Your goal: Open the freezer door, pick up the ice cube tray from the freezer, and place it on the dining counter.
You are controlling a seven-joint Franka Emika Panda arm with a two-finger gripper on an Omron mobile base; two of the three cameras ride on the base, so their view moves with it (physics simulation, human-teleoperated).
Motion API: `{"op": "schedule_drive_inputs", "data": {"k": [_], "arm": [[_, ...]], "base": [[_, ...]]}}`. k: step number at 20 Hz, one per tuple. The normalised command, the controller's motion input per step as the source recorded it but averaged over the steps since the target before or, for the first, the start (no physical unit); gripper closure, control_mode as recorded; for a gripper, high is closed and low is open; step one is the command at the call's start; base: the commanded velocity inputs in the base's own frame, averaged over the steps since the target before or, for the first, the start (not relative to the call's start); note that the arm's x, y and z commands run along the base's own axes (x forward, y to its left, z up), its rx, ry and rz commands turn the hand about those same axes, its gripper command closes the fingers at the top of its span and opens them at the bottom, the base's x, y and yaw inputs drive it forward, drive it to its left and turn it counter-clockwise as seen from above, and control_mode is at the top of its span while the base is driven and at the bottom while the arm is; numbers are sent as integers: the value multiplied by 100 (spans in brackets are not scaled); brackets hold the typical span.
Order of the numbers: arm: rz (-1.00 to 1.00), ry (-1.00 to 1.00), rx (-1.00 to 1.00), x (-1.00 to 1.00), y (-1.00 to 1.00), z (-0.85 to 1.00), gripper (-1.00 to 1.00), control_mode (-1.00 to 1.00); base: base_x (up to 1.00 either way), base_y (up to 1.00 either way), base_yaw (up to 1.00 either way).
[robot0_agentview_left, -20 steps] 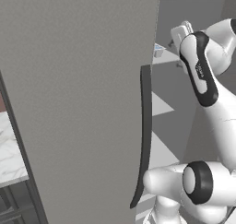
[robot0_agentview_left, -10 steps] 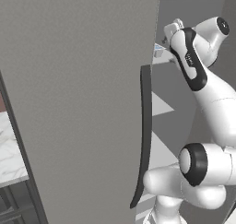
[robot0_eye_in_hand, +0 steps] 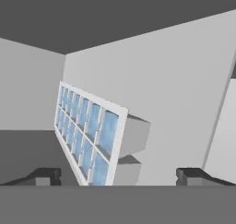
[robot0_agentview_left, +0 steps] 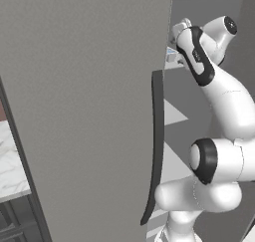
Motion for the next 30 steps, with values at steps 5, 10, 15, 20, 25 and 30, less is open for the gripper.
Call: {"op": "schedule_drive_inputs", "data": {"k": [5, 10, 15, 20, 25, 30], "arm": [[0, 0, 0, 29, 0, 0, -100, -100], [0, 1, 0, 17, 0, 0, -100, -100], [0, 1, 0, 19, 0, -1, -100, -100], [0, 1, 0, 18, 0, -8, -100, -100], [0, 0, 0, 14, 0, -21, -100, -100], [0, 0, 0, 10, 0, -22, -100, -100]], "base": [[0, 0, 0], [0, 0, 0], [0, 0, 0], [0, 0, 0], [0, 0, 0], [0, 0, 0]]}}
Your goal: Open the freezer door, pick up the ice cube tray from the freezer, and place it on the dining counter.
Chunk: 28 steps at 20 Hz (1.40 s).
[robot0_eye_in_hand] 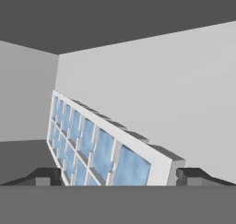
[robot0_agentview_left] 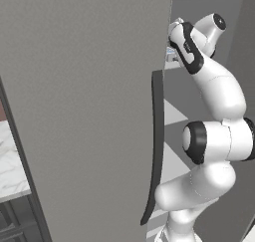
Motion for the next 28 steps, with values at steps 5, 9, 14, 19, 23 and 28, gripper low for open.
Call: {"op": "schedule_drive_inputs", "data": {"k": [5, 9, 14, 19, 23, 28], "arm": [[0, 0, 0, 8, 0, -18, -100, -100], [0, 1, 0, 0, 0, -8, -100, -100], [0, 0, 0, 0, 0, 0, -100, -100], [0, 0, 0, 0, 0, 0, -100, -100], [0, 0, 0, 0, 0, 0, -100, -100], [0, 0, 0, 0, 0, 0, -100, -100]], "base": [[0, 0, 0], [0, 0, 0], [0, 0, 0], [0, 0, 0], [0, 0, 0], [0, 0, 0]]}}
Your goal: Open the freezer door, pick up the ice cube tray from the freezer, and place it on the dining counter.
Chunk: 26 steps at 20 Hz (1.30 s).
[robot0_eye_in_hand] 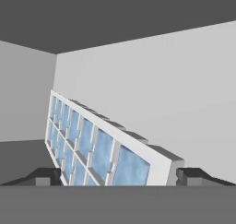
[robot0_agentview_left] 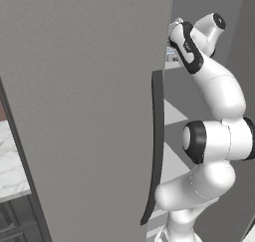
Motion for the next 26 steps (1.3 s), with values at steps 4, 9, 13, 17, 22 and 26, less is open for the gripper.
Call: {"op": "schedule_drive_inputs", "data": {"k": [4, 9, 13, 17, 22, 26], "arm": [[0, 0, 0, 0, 0, 0, 100, -100], [0, 0, 0, 0, 0, 0, 100, -100], [0, 0, 0, 0, 0, 0, 100, -100], [0, 0, 0, 0, 0, 0, 100, -100], [0, 0, 0, 0, 0, 0, 100, -100], [0, -11, 0, -1, 0, 11, 100, -100]], "base": [[0, 0, 0], [0, 0, 0], [0, 0, 0], [0, 0, 0], [0, 0, 0], [0, 0, 0]]}}
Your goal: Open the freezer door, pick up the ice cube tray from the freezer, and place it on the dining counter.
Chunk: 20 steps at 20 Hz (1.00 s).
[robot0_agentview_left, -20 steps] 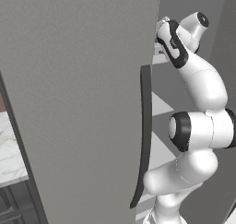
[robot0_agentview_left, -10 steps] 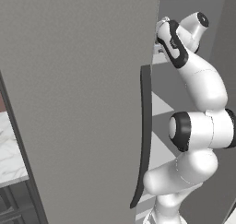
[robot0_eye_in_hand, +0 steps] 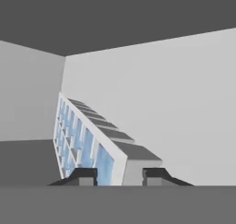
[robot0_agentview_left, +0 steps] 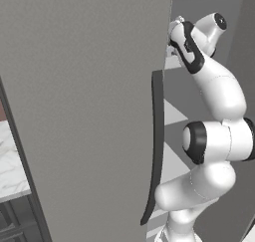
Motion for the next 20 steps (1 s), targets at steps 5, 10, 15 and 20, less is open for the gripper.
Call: {"op": "schedule_drive_inputs", "data": {"k": [5, 10, 15, 20], "arm": [[0, -11, 0, -2, 0, 32, 100, -100], [0, -8, 0, -1, 0, 32, 100, -100], [0, -3, 0, -4, 0, 30, 100, -100], [0, 0, 0, -24, 0, 21, 100, -100]], "base": [[0, 0, 0], [0, 0, 0], [0, 0, 0], [0, 0, 0]]}}
